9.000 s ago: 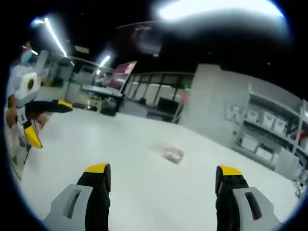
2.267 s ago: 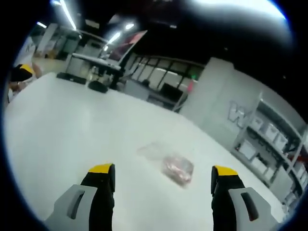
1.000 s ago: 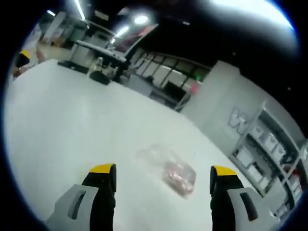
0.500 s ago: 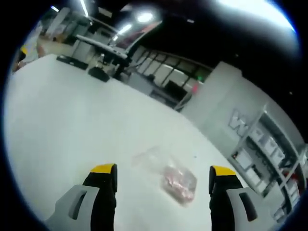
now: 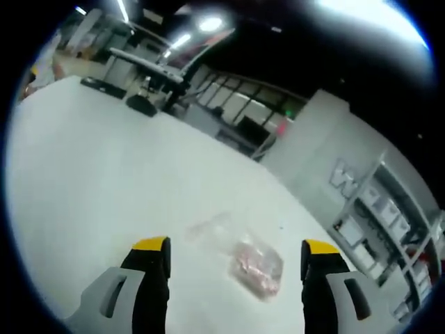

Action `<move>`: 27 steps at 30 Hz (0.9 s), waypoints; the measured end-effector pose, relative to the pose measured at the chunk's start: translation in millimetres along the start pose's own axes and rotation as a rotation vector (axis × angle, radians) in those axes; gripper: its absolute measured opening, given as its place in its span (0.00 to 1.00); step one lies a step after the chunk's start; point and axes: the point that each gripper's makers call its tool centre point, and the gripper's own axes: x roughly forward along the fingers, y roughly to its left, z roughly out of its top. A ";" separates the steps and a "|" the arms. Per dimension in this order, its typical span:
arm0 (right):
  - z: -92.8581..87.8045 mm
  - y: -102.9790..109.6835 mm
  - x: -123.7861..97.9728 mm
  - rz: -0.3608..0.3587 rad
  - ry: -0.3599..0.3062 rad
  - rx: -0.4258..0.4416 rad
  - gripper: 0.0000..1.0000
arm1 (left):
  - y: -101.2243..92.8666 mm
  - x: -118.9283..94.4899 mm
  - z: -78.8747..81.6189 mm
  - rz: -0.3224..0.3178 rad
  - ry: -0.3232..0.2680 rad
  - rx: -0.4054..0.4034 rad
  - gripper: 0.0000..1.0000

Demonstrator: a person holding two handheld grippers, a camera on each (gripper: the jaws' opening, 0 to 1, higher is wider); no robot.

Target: Open the resealable bag by pulling the two sides of the seal apart until the entire bag opening is separated and visibly accessible.

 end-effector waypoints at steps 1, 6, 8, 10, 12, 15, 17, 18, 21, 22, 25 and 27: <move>0.1 0.0 0.8 0.000 0.001 0.001 0.76 | -0.2 0.0 -0.3 -0.001 0.001 0.000 0.85; -0.7 -1.3 4.6 -0.007 -0.002 0.010 0.75 | 2.4 -0.7 -1.8 0.005 0.002 -0.003 0.85; -2.2 -1.9 5.9 -0.008 -0.001 0.021 0.74 | 3.1 -1.1 -2.3 0.006 0.002 -0.005 0.85; -2.8 -2.0 6.3 -0.008 -0.001 0.027 0.73 | 3.3 -1.2 -2.7 0.006 0.003 -0.005 0.85; -3.4 -1.7 6.2 -0.008 -0.002 0.031 0.73 | 3.2 -1.3 -3.2 0.006 0.004 -0.004 0.85; -4.0 -1.3 6.1 -0.008 -0.001 0.037 0.72 | 3.5 -1.5 -3.6 0.007 0.004 -0.005 0.85; -4.5 -1.3 6.3 -0.009 0.001 0.046 0.72 | 3.9 -1.5 -3.6 0.008 0.004 -0.006 0.85; -4.5 -0.5 6.3 -0.008 -0.001 0.056 0.73 | 3.9 -1.5 -3.5 0.008 0.003 -0.006 0.85; -3.1 3.0 7.3 -0.002 -0.012 0.095 0.74 | 3.7 -1.3 -3.6 0.008 0.004 -0.005 0.85; -2.8 3.5 8.2 -0.003 -0.012 0.097 0.74 | 3.6 -1.2 -3.9 0.007 0.005 -0.005 0.85; -3.7 2.9 11.1 -0.015 -0.010 0.119 0.73 | 3.5 -1.4 -4.6 0.007 0.007 -0.004 0.85; -4.7 3.3 12.9 -0.018 -0.013 0.158 0.73 | 3.7 -1.8 -4.8 0.008 0.008 -0.005 0.85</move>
